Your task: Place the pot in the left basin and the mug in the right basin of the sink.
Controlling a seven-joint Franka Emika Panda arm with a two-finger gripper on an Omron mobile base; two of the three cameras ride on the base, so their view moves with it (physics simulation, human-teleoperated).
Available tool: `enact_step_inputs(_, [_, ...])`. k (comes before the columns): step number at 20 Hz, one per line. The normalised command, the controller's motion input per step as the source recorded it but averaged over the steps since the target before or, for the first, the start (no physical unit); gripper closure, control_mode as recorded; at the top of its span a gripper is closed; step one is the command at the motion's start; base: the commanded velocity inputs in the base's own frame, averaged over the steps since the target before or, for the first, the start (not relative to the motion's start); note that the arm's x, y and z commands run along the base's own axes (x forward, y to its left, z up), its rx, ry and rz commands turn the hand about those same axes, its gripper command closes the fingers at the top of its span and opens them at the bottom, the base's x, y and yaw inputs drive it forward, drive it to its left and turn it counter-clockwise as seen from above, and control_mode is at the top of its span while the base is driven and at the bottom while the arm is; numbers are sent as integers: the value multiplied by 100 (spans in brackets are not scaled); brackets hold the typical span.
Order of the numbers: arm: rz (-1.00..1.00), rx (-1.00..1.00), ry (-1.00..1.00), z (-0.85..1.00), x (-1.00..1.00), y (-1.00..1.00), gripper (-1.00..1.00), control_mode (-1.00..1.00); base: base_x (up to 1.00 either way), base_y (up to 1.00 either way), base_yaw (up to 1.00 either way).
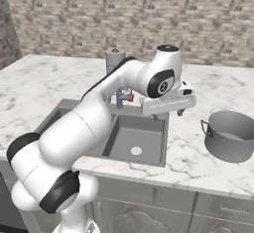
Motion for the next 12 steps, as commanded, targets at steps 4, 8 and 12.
enact_step_inputs(4, [0,0,6,-4,0,-26,-100,-100,0,0,0])
enact_step_inputs(8, [0,0,1,-19,0,-32,-100,-100,0,0,0])
enact_step_inputs(12, [0,0,0,-21,0,-36,-100,-100,0,0,0])
